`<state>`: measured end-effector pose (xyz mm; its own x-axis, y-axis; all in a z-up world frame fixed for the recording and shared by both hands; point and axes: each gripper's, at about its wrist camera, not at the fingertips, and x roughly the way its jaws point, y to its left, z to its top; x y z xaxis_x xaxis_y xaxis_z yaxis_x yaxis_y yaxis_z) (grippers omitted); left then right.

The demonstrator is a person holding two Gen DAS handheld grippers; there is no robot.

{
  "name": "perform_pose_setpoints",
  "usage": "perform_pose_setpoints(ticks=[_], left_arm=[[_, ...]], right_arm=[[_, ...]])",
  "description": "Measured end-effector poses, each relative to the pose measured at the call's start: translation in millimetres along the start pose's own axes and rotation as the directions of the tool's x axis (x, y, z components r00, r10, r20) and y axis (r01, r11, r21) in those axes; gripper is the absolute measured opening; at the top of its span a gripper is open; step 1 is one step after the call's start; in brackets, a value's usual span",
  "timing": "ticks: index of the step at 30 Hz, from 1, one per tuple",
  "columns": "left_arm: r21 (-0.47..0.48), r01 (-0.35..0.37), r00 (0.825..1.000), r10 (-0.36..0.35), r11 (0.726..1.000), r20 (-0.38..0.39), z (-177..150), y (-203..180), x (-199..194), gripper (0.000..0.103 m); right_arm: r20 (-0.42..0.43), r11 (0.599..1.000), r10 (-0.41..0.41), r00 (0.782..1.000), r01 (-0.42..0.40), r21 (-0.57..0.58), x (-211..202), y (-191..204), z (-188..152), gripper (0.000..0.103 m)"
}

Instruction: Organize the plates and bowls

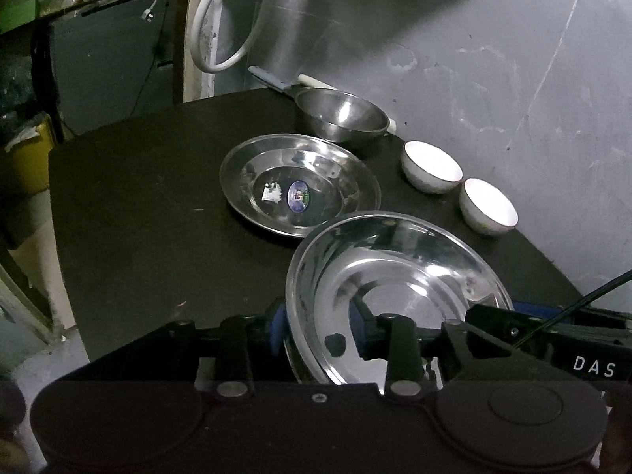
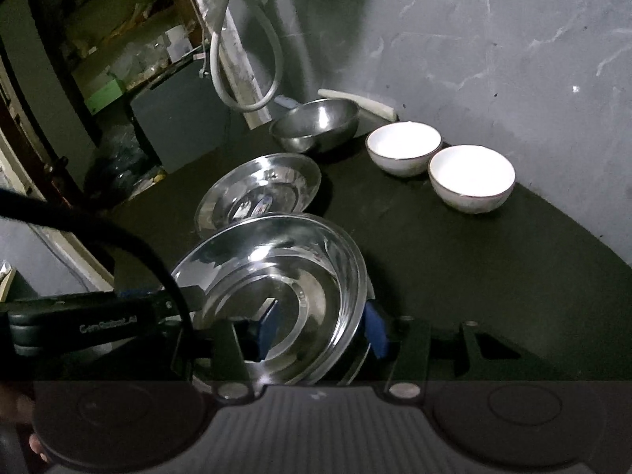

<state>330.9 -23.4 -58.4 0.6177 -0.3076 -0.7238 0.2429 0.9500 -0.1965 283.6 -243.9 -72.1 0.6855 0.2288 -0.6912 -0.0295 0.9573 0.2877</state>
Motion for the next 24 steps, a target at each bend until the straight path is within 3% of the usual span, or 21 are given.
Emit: perform_pose_setpoints(ticks=[24], left_arm=[[0.041, -0.027, 0.999, 0.028, 0.999, -0.025, -11.8, -3.6, 13.3, 0.045]], right_arm=[[-0.020, 0.999, -0.020, 1.000, 0.019, -0.028, 6.7, 0.3, -8.5, 0.061]])
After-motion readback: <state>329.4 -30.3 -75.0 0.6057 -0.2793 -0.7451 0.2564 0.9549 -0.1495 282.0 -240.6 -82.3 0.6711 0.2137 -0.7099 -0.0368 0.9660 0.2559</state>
